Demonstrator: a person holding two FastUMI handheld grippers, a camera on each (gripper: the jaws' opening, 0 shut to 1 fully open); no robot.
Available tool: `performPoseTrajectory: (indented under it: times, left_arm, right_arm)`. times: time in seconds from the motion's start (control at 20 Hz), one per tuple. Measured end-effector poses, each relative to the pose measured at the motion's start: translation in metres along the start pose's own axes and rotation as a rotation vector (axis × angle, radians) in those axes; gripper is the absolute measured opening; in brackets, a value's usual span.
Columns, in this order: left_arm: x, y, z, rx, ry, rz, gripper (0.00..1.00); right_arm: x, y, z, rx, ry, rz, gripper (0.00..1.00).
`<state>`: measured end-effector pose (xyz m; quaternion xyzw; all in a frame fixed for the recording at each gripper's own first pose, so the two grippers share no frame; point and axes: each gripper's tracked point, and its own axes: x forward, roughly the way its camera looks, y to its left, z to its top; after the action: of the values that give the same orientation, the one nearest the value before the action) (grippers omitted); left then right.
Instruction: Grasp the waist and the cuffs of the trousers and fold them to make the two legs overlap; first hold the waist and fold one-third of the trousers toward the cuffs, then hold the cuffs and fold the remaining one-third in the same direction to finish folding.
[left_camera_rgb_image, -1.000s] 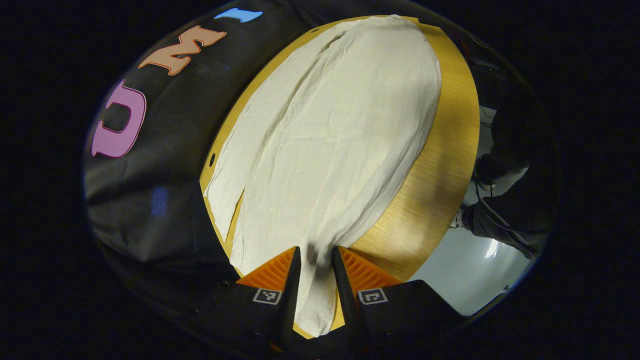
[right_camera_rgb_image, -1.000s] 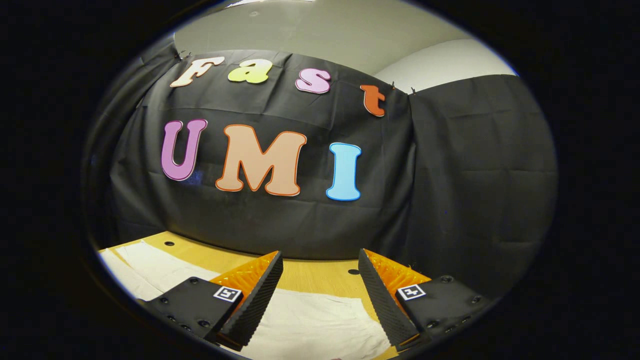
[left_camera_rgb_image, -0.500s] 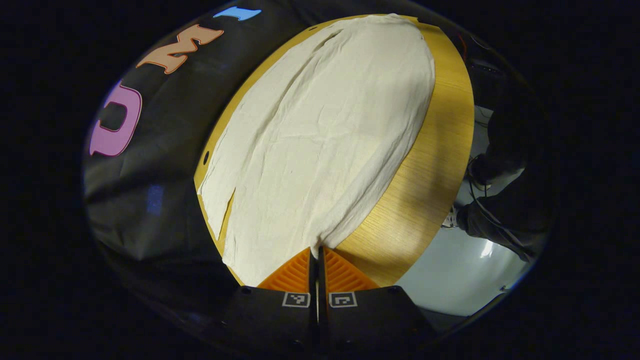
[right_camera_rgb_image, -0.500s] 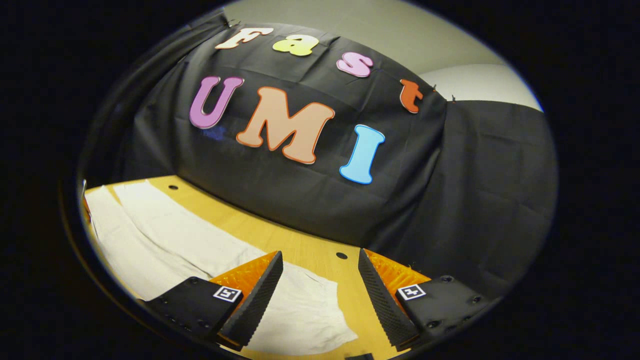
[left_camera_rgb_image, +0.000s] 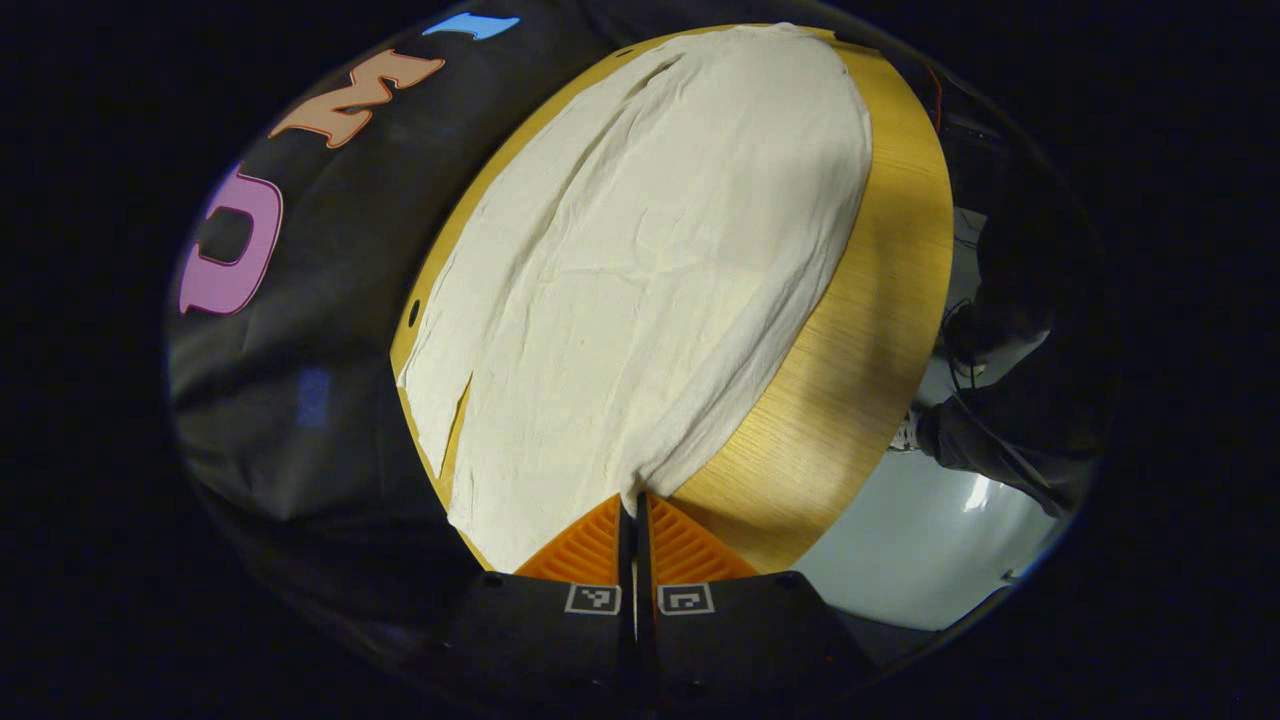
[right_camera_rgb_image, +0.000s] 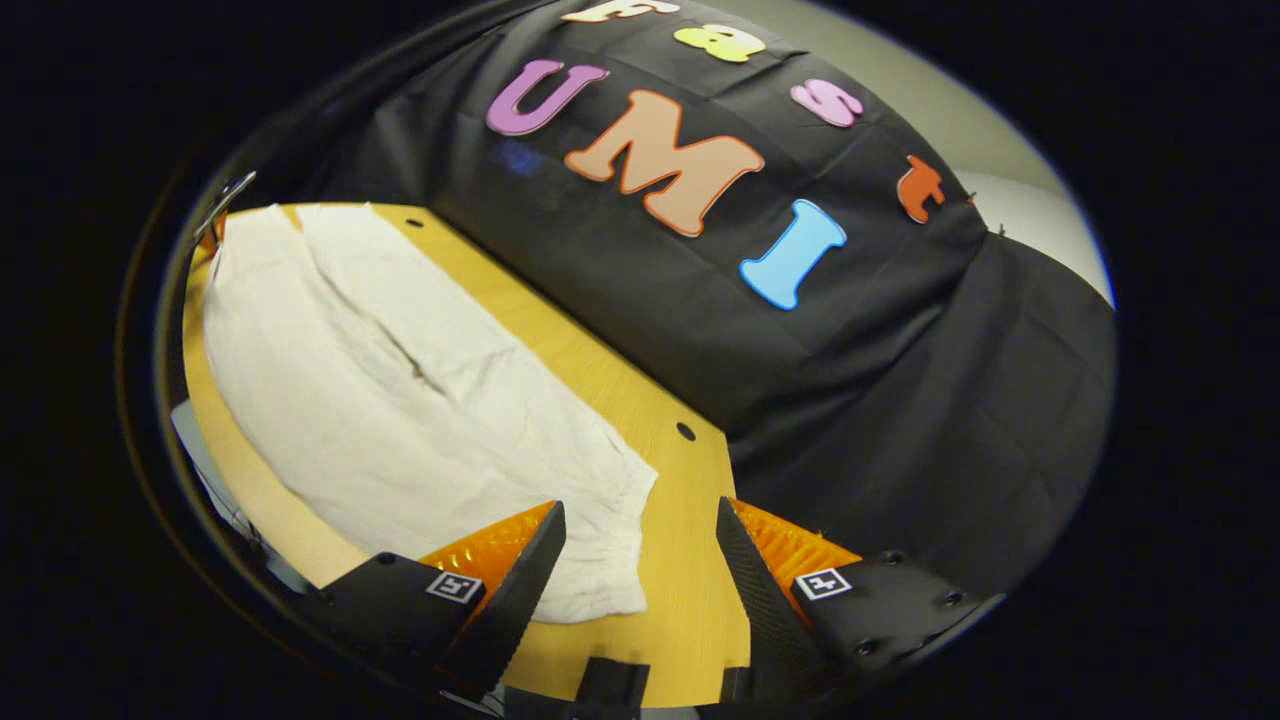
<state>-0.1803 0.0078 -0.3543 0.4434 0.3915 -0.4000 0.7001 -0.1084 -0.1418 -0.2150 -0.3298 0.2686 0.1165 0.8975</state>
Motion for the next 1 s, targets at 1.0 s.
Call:
performPoseTrajectory:
  times: [1.0]
  left_arm:
    - [0.001, 0.000, 0.000, 0.006, 0.024, 0.025, 0.00]
  right_arm:
    - [-0.008, 0.103, -0.095, -0.502, 0.102, 0.373, 0.99]
